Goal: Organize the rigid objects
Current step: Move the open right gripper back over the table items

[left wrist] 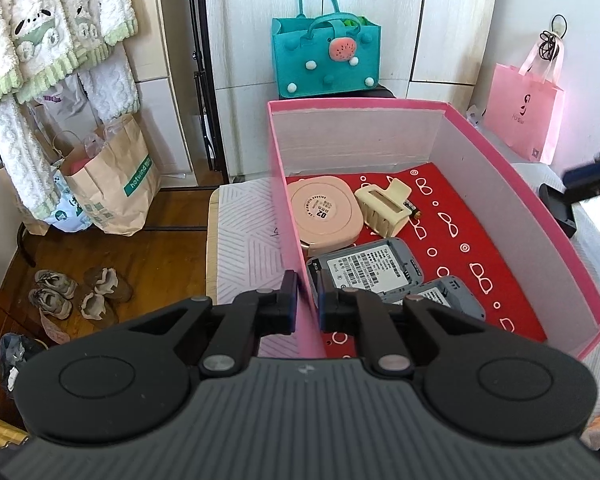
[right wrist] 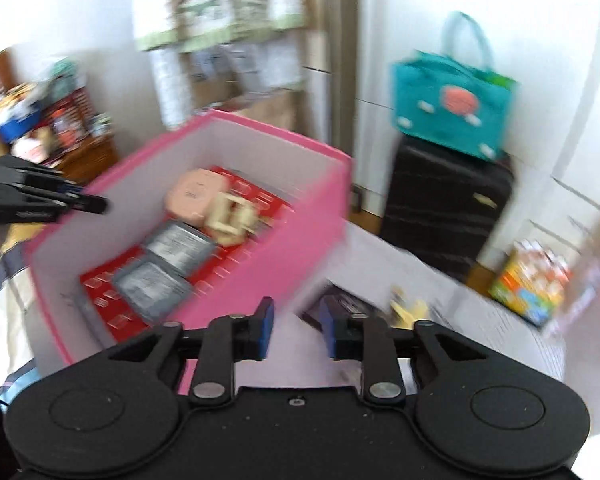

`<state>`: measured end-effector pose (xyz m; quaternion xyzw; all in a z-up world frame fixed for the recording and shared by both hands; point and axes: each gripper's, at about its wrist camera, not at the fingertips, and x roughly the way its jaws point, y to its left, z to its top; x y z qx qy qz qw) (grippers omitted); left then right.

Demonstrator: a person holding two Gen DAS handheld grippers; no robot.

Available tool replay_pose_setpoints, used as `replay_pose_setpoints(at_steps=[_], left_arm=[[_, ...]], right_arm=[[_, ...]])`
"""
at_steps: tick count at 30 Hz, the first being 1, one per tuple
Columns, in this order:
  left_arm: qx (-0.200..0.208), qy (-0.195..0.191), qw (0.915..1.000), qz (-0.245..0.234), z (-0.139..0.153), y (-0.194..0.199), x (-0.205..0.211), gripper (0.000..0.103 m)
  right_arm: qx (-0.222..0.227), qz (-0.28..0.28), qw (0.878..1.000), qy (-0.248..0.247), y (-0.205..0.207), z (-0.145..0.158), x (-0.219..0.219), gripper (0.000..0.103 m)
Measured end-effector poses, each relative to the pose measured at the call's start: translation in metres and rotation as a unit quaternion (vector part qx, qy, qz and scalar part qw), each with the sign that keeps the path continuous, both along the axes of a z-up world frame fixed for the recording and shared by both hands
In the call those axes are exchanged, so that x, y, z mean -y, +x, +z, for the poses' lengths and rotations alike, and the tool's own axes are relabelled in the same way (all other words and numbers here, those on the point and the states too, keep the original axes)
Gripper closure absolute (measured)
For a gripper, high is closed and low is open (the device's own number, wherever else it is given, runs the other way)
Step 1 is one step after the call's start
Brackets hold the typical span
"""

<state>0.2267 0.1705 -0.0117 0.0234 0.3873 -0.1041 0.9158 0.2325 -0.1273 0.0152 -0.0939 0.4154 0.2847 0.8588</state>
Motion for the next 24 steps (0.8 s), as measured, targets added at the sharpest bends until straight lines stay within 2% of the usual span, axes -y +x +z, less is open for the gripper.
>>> replay_pose_setpoints(at_steps=[4,9,15,17,20,22,23,24], left_arm=[[-0.001,-0.003,1.0,0.002,0.0,0.001,0.0,0.094],[-0.002,0.0,1.0,0.003,0.0,0.0,-0.002,0.094],[-0.004,0.004,1.0,0.006,0.001,0.0,0.0,0.094],[-0.004,0.004,1.0,0.007,0.001,0.0,0.001,0.094],[-0.004,0.005,1.0,0.007,0.001,0.0,0.001,0.094],[-0.004,0.006,0.9999,0.007,0.001,0.0,0.0,0.094],[-0.004,0.006,0.9999,0.007,0.002,0.0,0.0,0.094],[-0.005,0.006,0.9999,0.007,0.002,0.0,-0.001,0.094]], right_arm=[[-0.012,-0.049,0.999,0.016,-0.013,-0.032,0.029,0.058],[0.0,-0.105,0.994,0.006,-0.029,-0.072,0.041,0.054],[0.055,-0.101,0.993,-0.018,-0.041,-0.085,0.024,0.053],[0.057,-0.085,0.995,0.0,-0.038,-0.085,0.019,0.054],[0.062,-0.077,0.995,-0.012,-0.032,-0.091,0.008,0.057],[0.046,-0.09,0.995,-0.016,-0.025,-0.096,0.003,0.063],[0.044,-0.1,0.994,-0.018,-0.023,-0.097,0.001,0.071],[0.05,-0.111,0.992,-0.018,-0.022,-0.098,0.0,0.073]])
